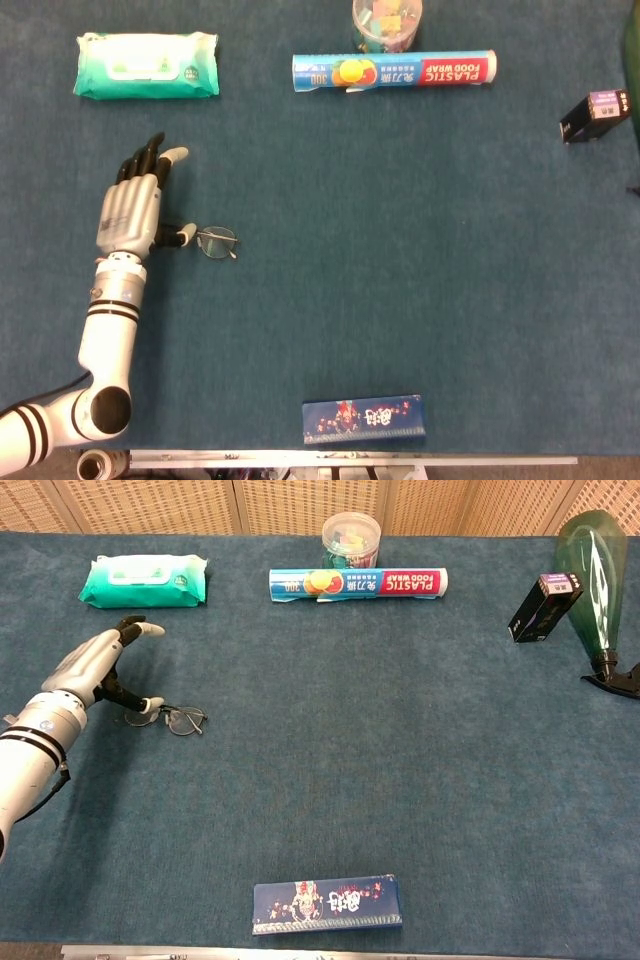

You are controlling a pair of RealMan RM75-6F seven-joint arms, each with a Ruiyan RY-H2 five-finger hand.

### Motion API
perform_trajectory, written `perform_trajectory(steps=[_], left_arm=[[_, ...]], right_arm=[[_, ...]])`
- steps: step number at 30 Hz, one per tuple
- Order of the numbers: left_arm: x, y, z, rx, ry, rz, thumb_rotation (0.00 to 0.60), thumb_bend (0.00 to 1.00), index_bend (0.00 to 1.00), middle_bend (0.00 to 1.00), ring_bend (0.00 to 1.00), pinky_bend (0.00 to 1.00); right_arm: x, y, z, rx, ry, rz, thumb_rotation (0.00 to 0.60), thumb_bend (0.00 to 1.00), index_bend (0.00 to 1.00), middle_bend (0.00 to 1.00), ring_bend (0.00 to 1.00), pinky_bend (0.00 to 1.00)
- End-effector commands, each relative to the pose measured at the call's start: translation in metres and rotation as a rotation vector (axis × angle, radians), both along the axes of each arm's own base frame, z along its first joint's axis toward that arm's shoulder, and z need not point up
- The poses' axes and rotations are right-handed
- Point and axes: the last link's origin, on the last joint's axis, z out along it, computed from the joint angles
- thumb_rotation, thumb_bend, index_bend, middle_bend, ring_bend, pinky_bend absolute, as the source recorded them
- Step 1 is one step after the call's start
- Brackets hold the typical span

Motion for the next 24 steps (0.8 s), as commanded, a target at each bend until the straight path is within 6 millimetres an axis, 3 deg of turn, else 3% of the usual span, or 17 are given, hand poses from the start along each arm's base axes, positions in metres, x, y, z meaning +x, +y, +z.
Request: perform_trajectory(steps=[1, 5, 6, 8, 15, 20, 24], left_arm=[[0.000, 0.000, -0.001, -0.002, 0.002, -0.001, 0.600, 0.20, 0.15, 0.00, 0.00, 0.06], [0.003, -0.002, 0.007, 0.028, -0.015, -0.014, 0.600, 0.20, 0.15, 0.00, 0.00, 0.06], [0.004, -0.003, 0.012, 0.044, -0.018, -0.022, 0.600, 0.20, 0.15, 0.00, 0.00, 0.06], [0.006, -0.006, 0.026, 0.090, -0.019, -0.049, 0.600, 0.20, 0.15, 0.00, 0.00, 0.06], [0.008, -0.024, 0.085, 0.248, -0.041, -0.175, 0.600, 0.20, 0.15, 0.00, 0.00, 0.06], [-0.005, -0.043, 0.128, 0.331, -0.047, -0.250, 0.600, 0.20, 0.19, 0.00, 0.00, 0.06], [-0.018, -0.057, 0.149, 0.384, -0.019, -0.264, 0.600, 0.20, 0.20, 0.00, 0.00, 0.06]], right_arm=[[0.000, 0.000, 0.000, -0.001, -0.001, 0.000, 0.600, 0.04, 0.15, 0.21, 0.21, 0.45], [0.000, 0.000, 0.001, -0.002, -0.001, -0.002, 0.600, 0.04, 0.15, 0.21, 0.21, 0.45], [-0.004, 0.052, 0.004, 0.040, -0.025, -0.072, 0.600, 0.04, 0.15, 0.21, 0.21, 0.45], [-0.003, 0.024, 0.017, 0.045, -0.020, -0.043, 0.600, 0.04, 0.15, 0.21, 0.21, 0.45], [-0.003, 0.023, 0.015, 0.018, 0.007, -0.018, 0.600, 0.04, 0.15, 0.21, 0.21, 0.45], [-0.002, 0.021, 0.012, 0.022, 0.025, -0.012, 0.600, 0.04, 0.15, 0.21, 0.21, 0.45], [-0.001, 0.021, 0.009, 0.028, 0.032, -0.010, 0.600, 0.04, 0.15, 0.21, 0.21, 0.45]])
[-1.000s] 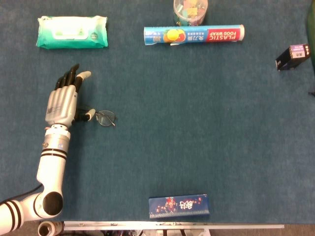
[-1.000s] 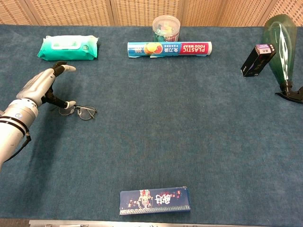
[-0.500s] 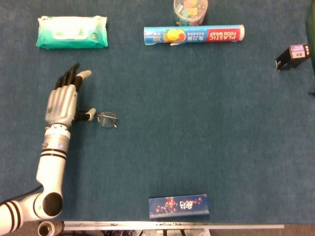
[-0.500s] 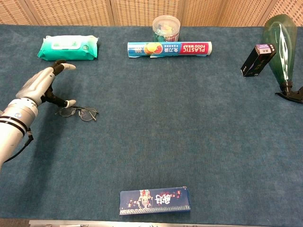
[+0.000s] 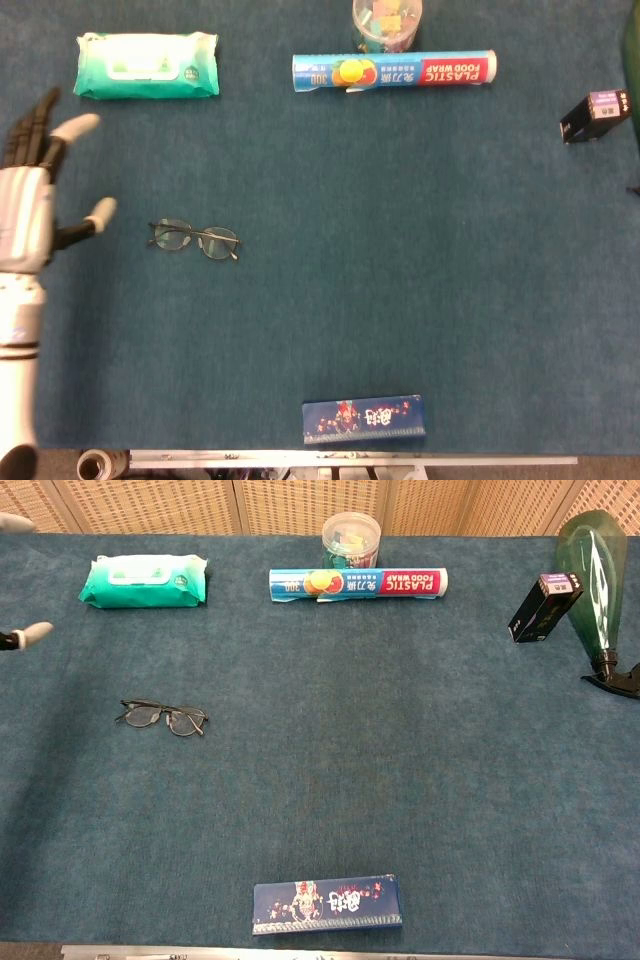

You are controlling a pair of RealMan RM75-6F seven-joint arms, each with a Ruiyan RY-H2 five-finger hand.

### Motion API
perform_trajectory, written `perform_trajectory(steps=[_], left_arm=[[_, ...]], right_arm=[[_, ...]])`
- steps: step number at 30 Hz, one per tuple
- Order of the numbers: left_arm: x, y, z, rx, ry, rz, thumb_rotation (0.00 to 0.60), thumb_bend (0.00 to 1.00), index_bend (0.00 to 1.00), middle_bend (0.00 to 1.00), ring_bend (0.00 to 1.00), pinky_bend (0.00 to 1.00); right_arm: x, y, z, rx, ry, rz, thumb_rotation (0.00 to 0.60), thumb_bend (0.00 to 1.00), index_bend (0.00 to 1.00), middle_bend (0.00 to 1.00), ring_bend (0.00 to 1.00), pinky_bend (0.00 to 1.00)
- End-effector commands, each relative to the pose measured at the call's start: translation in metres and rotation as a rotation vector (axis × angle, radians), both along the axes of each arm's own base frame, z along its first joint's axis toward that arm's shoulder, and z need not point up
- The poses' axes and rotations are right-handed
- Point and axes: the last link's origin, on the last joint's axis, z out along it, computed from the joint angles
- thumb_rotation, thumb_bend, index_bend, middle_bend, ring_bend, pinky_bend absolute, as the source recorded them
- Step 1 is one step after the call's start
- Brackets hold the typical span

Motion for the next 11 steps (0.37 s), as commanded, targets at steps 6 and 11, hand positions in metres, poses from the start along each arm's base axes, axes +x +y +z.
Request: perform_trajectory(steps=[6, 11], left_arm=[[-0.026, -0.038, 0.028, 0.056, 0.032, 0.014, 0.600, 0.20, 0.20, 0.00, 0.00, 0.06], [-0.038, -0.052, 0.030, 0.058, 0.081, 0.024, 0.600, 0.20, 0.20, 0.00, 0.00, 0.06]], right_arm=[[0.000, 0.001, -0.007, 0.014, -0.001, -0.012, 0.600, 0.04, 0.15, 0.21, 0.21, 0.45], [0.000, 0.002, -0.007, 0.011, -0.008, -0.026, 0.600, 0.04, 0.15, 0.21, 0.21, 0.45]])
